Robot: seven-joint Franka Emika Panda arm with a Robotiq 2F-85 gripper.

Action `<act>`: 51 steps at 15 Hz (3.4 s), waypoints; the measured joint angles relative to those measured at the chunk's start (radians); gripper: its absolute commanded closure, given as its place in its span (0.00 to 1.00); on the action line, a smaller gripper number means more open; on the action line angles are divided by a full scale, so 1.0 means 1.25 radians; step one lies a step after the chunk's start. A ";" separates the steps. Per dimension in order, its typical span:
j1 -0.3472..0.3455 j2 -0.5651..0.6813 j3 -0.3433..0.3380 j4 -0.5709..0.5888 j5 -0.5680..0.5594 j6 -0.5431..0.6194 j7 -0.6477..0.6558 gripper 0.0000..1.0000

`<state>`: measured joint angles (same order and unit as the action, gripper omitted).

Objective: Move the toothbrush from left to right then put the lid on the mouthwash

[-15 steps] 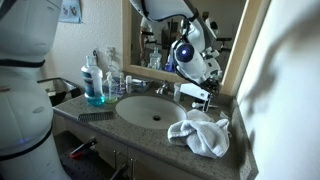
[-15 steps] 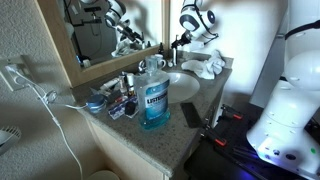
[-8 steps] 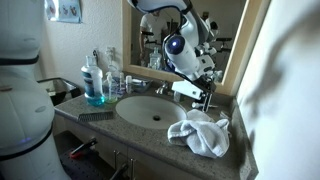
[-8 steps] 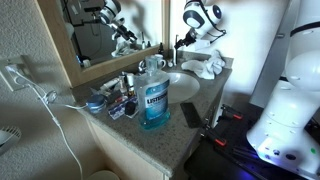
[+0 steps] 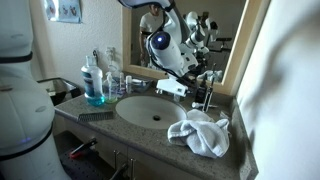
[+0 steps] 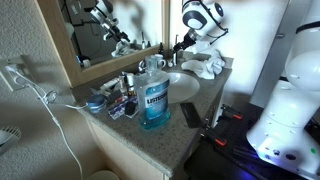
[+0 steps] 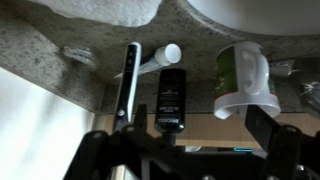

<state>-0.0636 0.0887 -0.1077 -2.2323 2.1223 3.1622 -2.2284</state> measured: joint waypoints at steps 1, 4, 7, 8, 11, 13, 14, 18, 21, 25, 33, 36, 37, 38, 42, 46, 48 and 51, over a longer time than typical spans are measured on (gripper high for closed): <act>0.004 -0.006 0.023 -0.016 -0.038 -0.001 0.031 0.00; 0.024 -0.018 0.080 -0.071 -0.205 -0.020 0.169 0.00; 0.056 -0.027 0.094 -0.126 -0.425 -0.073 0.326 0.00; 0.061 -0.032 0.095 -0.144 -0.500 -0.098 0.371 0.00; 0.061 -0.055 0.091 -0.187 -0.722 -0.193 0.480 0.00; 0.055 -0.075 0.082 -0.200 -0.872 -0.274 0.541 0.00; 0.051 -0.086 0.077 -0.200 -0.946 -0.314 0.567 0.00; 0.035 -0.154 0.061 -0.164 -1.237 -0.468 0.699 0.00; 0.041 -0.224 0.056 -0.078 -1.360 -0.622 0.750 0.00; 0.092 -0.271 0.064 0.080 -1.404 -0.821 0.772 0.00; 0.189 -0.235 0.130 0.205 -1.405 -0.881 0.799 0.00; 0.203 -0.205 0.147 0.204 -1.405 -0.872 0.797 0.00; 0.207 -0.195 0.152 0.204 -1.405 -0.870 0.797 0.00; 0.207 -0.185 0.158 0.203 -1.405 -0.869 0.796 0.00; 0.214 -0.151 0.175 0.196 -1.401 -0.868 0.796 0.00; 0.215 -0.135 0.181 0.170 -1.357 -0.823 0.794 0.00; 0.214 -0.135 0.180 0.162 -1.350 -0.811 0.794 0.00; 0.214 -0.134 0.180 0.161 -1.349 -0.811 0.795 0.00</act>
<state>0.2037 -0.0790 0.1168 -2.0305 0.4357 2.1479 -1.2346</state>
